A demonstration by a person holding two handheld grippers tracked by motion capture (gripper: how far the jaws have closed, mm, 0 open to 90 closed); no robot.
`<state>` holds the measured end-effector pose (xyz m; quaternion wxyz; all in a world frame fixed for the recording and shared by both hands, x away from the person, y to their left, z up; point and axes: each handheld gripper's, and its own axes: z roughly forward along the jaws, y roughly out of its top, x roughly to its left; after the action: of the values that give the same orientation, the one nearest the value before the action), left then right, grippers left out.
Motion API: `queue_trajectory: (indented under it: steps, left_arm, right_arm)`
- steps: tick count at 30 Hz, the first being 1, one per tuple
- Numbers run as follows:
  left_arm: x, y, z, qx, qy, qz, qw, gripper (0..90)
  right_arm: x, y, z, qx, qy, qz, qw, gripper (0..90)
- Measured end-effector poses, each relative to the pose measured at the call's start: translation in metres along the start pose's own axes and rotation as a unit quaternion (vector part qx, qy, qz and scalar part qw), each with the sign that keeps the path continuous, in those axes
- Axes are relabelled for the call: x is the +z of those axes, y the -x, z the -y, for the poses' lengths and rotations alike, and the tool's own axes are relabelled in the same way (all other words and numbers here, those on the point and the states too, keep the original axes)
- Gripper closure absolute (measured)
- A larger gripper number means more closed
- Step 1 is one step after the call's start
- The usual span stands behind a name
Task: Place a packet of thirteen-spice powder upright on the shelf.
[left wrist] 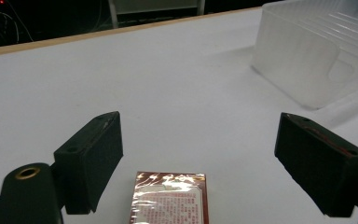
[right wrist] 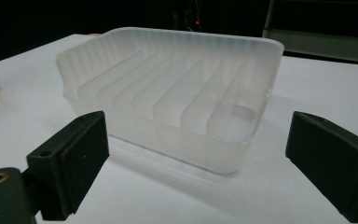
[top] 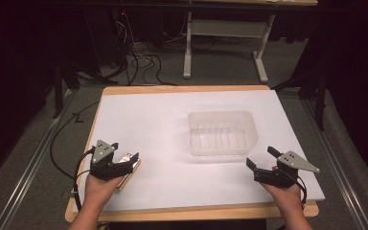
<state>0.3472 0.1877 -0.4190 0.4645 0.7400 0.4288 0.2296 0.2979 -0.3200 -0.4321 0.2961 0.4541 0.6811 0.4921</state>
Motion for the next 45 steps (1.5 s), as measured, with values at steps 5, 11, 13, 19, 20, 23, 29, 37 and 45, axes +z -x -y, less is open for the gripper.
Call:
queue_trajectory:
  steps: [5,11,13,19,20,23,29,37,45]
  left_arm:
    - [0.002,0.005,0.001,0.001,-0.003,0.009,1.0000,15.2]
    - [0.005,0.009,0.004,0.013,-0.015,0.016,0.9997,15.1]
    - [0.004,0.009,0.004,0.013,-0.016,0.017,0.9996,15.1]
    - [0.003,0.011,0.006,0.015,-0.015,0.019,0.9996,15.3]
    - [0.003,0.011,0.006,0.014,-0.014,0.020,0.9996,15.3]
    - [-0.001,0.012,0.007,0.014,-0.007,0.023,0.9996,15.8]
    - [-0.003,0.014,0.008,0.013,-0.005,0.027,0.9995,15.8]
    - [0.001,0.017,0.008,0.026,-0.022,0.021,0.9992,16.2]
    - [0.010,0.022,0.011,0.044,-0.056,0.012,0.9974,16.3]
  right_arm:
    - [-0.005,-0.004,-0.002,-0.003,0.006,-0.003,1.0000,3.1]
    - [-0.009,-0.004,-0.004,-0.003,0.008,0.000,1.0000,0.4]
    - [-0.009,-0.004,-0.004,-0.002,0.007,0.000,1.0000,0.3]
    - [-0.010,-0.005,-0.005,-0.005,0.005,-0.003,1.0000,0.2]
    - [-0.011,-0.005,-0.005,-0.007,0.004,-0.003,1.0000,0.2]
    - [-0.012,-0.004,-0.003,-0.009,0.000,-0.005,1.0000,0.2]
    - [-0.015,0.000,0.002,-0.009,-0.001,-0.011,0.9999,0.2]
    - [-0.010,0.005,0.006,-0.008,-0.016,-0.011,0.9998,0.2]
    - [-0.007,0.000,0.005,-0.013,-0.020,-0.024,0.9994,0.2]
